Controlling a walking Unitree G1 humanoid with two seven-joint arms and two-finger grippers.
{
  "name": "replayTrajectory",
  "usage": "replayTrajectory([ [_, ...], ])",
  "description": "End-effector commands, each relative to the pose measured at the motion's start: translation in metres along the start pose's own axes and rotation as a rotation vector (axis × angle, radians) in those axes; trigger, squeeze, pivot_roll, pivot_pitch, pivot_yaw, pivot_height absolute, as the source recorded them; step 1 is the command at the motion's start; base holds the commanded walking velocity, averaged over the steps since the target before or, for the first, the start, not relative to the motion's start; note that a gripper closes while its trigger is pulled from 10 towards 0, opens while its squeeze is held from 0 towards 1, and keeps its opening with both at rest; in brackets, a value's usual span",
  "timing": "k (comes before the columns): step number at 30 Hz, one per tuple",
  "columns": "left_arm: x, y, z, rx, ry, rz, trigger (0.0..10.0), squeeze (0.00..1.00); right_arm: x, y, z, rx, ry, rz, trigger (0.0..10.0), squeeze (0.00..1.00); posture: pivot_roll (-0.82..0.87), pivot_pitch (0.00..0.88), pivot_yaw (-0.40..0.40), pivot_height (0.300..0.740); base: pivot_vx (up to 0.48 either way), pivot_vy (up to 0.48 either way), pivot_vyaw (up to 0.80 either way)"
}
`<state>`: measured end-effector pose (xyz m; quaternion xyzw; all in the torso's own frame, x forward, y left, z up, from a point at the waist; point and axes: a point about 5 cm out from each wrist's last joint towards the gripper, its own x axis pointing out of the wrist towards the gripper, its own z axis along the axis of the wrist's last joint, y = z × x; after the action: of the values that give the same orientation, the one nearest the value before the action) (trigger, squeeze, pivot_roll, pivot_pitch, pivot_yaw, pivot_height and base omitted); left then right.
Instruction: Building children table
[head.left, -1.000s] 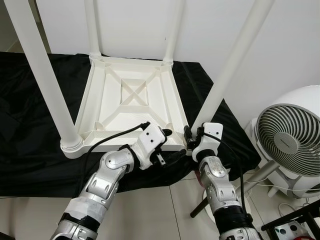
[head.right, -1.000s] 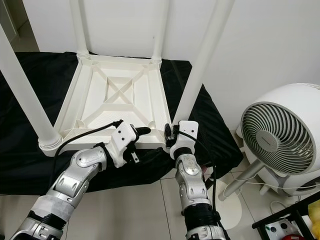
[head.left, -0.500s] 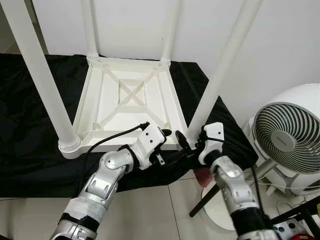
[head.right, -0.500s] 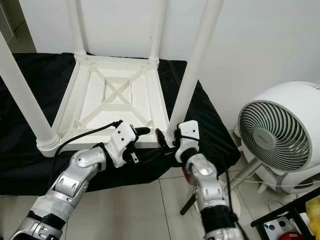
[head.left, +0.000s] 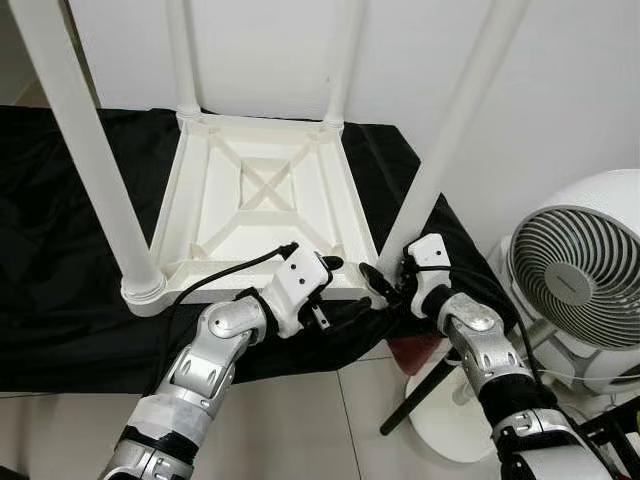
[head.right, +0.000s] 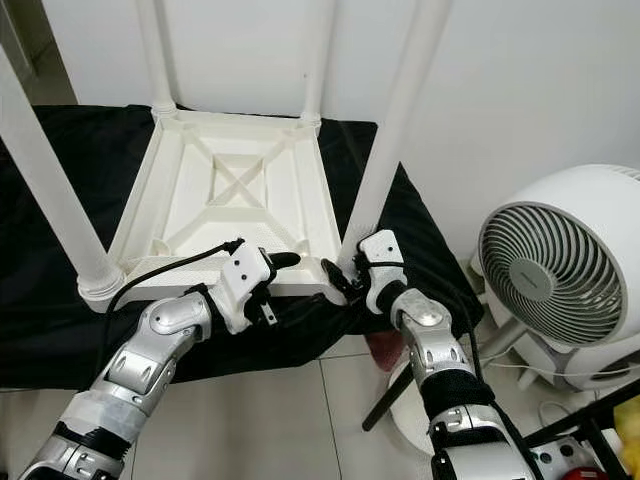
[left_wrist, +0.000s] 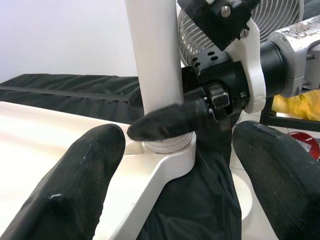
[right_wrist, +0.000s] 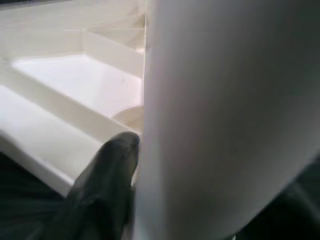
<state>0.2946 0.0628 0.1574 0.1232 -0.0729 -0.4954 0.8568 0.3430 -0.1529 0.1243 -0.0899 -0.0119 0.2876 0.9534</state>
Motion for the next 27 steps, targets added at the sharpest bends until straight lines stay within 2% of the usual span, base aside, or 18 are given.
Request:
replayTrajectory([
  [1, 0.0, -0.001, -0.003, -0.009, 0.015, 0.025, 10.0, 0.0, -0.006, -0.003, -0.011, -0.018, 0.06, 0.001, 0.0, 0.0, -0.07, 0.0, -0.104, 0.74, 0.0, 0.0, 0.0],
  [9, 0.0, -0.002, -0.004, -0.02, 0.019, 0.03, 10.0, 0.0, -0.006, 0.002, -0.013, 0.045, 0.038, 0.015, 0.0, 0.0, -0.07, 0.0, -0.115, 0.74, 0.0, 0.0, 0.0],
  [10, -0.001, -0.003, -0.006, -0.023, 0.023, 0.03, 10.0, 0.0, -0.007, 0.002, -0.014, 0.057, 0.04, -0.013, 1.7, 0.0, -0.06, 0.0, -0.126, 0.74, 0.0, 0.0, 0.0],
  [11, -0.001, -0.003, -0.006, -0.023, 0.023, 0.03, 10.0, 0.0, -0.007, 0.002, -0.014, 0.057, 0.04, -0.013, 1.7, 0.0, -0.06, 0.0, -0.126, 0.74, 0.0, 0.0, 0.0],
  [12, -0.002, -0.004, -0.008, -0.03, 0.029, 0.035, 10.0, 0.0, -0.006, 0.006, -0.015, 0.08, 0.03, -0.045, 10.0, 0.0, -0.06, 0.0, -0.126, 0.74, 0.0, 0.0, 0.0],
  [18, -0.005, -0.007, -0.01, -0.05, 0.037, 0.04, 10.0, 0.0, -0.006, 0.014, -0.007, 0.169, -0.052, -0.211, 10.0, 0.0, -0.06, 0.0, -0.129, 0.74, 0.0, 0.0, 0.0],
  [22, -0.005, -0.008, -0.01, -0.052, 0.036, 0.038, 10.0, 0.0, -0.006, 0.018, -0.003, 0.184, -0.084, -0.241, 10.0, 0.0, -0.07, 0.0, -0.129, 0.74, 0.0, 0.0, 0.0],
  [23, -0.005, -0.007, -0.011, -0.048, 0.036, 0.039, 10.0, 0.0, -0.006, 0.02, -0.001, 0.194, -0.097, -0.301, 10.0, 0.0, -0.08, 0.0, -0.129, 0.74, 0.0, 0.0, 0.0],
  [25, -0.004, -0.007, -0.011, -0.045, 0.036, 0.04, 10.0, 0.0, -0.007, 0.021, 0.001, 0.201, -0.105, -0.345, 10.0, 0.0, -0.08, 0.0, -0.129, 0.74, 0.0, 0.0, 0.0],
  [26, -0.004, -0.007, -0.011, -0.045, 0.036, 0.042, 10.0, 0.0, -0.008, 0.021, 0.002, 0.23, -0.108, -0.422, 10.0, 0.0, -0.08, 0.0, -0.128, 0.74, 0.0, 0.0, 0.0],
  [27, -0.004, -0.007, -0.011, -0.045, 0.036, 0.042, 10.0, 0.0, -0.008, 0.021, 0.002, 0.23, -0.108, -0.422, 10.0, 0.0, -0.08, 0.0, -0.128, 0.74, 0.0, 0.0, 0.0],
])
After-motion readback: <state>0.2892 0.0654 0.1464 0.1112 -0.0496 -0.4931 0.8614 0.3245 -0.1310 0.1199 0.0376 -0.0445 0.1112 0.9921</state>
